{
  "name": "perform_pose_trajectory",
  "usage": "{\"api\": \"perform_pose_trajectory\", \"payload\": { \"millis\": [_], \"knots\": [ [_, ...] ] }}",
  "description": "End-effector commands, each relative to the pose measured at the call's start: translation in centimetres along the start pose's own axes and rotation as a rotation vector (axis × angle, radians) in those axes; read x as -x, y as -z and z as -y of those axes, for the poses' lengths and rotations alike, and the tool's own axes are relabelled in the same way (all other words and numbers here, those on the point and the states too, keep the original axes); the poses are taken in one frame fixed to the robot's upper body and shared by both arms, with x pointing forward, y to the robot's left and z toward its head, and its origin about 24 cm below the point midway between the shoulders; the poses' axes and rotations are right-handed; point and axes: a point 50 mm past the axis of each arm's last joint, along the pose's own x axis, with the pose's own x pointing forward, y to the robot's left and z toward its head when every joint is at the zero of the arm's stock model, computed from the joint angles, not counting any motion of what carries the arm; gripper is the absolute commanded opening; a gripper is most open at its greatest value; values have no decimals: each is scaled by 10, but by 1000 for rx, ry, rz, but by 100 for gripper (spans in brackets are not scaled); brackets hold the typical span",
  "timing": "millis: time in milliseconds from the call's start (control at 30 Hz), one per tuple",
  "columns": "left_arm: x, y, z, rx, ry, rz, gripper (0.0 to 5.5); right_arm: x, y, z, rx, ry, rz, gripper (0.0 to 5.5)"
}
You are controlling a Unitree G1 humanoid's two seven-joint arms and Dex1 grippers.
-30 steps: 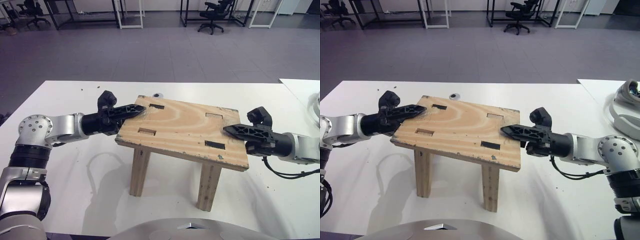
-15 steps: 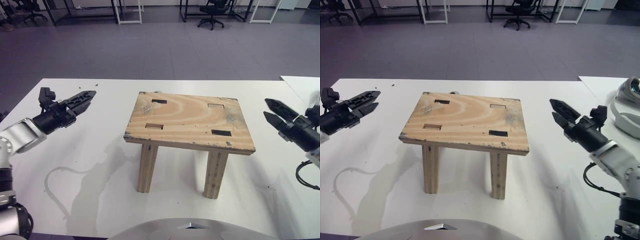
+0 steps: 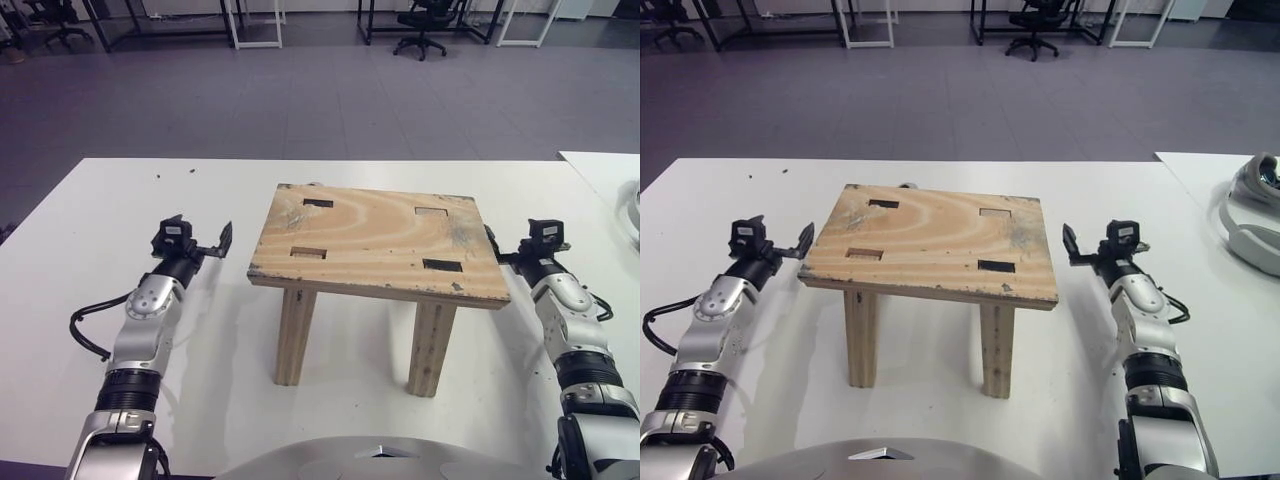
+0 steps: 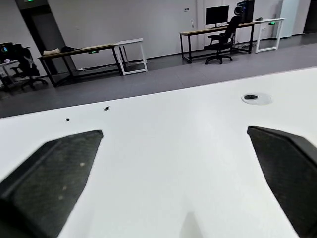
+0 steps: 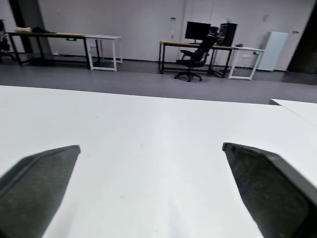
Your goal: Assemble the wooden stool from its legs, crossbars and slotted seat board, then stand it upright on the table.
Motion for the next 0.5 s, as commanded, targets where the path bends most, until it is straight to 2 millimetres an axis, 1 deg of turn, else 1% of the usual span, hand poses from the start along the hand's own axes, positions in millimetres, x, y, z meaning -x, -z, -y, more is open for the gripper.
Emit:
{"api": "perform_pose_trajectory", "payload": {
  "millis": [33,233,400,500],
  "knots": [
    [2,0,3,-23,-5,7,539,-12,-7,-5,-7,-15,28,540],
    [-3,-2,-11,4,-62,17,539,-23,-10,-6,-19,-3,50,540],
    [-8,3,-4,5,-62,13,539,-29,-14,-6,-12,11,74,540],
    [-12,2,-4,11,-75,23,539,-32,-18,-6,-14,9,98,540]
  ]
}}
